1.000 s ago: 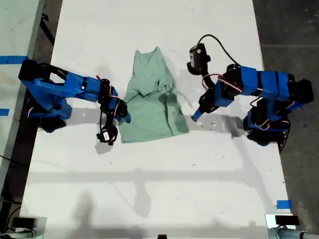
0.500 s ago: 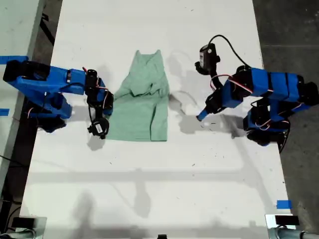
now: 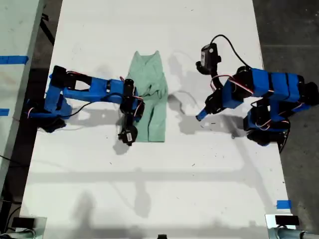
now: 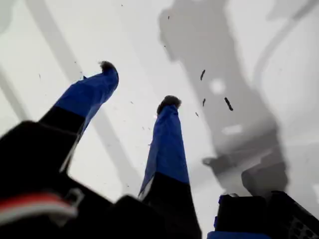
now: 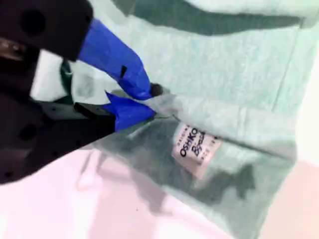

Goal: Fold tshirt

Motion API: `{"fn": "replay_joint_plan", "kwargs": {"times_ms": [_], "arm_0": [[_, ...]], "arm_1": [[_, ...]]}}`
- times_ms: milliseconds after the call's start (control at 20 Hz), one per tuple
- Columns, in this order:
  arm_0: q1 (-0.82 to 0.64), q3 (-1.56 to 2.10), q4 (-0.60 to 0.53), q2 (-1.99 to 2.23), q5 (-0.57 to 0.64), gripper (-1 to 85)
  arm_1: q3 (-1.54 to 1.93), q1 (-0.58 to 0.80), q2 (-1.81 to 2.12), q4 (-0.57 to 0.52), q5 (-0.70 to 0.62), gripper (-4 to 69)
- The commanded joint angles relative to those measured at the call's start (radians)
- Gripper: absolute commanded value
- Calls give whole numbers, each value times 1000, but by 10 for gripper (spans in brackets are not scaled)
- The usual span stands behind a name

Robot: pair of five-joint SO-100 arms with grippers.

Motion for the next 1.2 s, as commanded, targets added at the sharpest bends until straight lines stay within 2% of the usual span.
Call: {"fn": "replay_joint_plan", "kwargs": {"times_ms": [0, 150, 400, 500, 700, 900, 1000, 1150], "arm_0": [[-12, -97, 41, -18, 21, 277], [-32, -35, 141, 118, 8, 309], [-43, 284, 189, 696, 0, 271], [-34, 367, 241, 816, -23, 265], [32, 436, 265, 999, -103, 264], [52, 446, 328, 1039, -143, 250], [75, 468, 290, 1048, -147, 231], [83, 600, 158, 1051, -147, 177]], "arm_1": [[8, -25, 55, -26, 23, 204], [15, -26, 64, -29, 26, 201], [-2, -26, 78, -25, 31, 195], [-41, -25, 57, -25, 32, 193], [-247, -43, -129, -18, 21, 191], [-597, -67, -448, 28, 2, 194], [-776, -71, -607, 63, 2, 226], [-934, -71, -781, 54, 29, 242]]}}
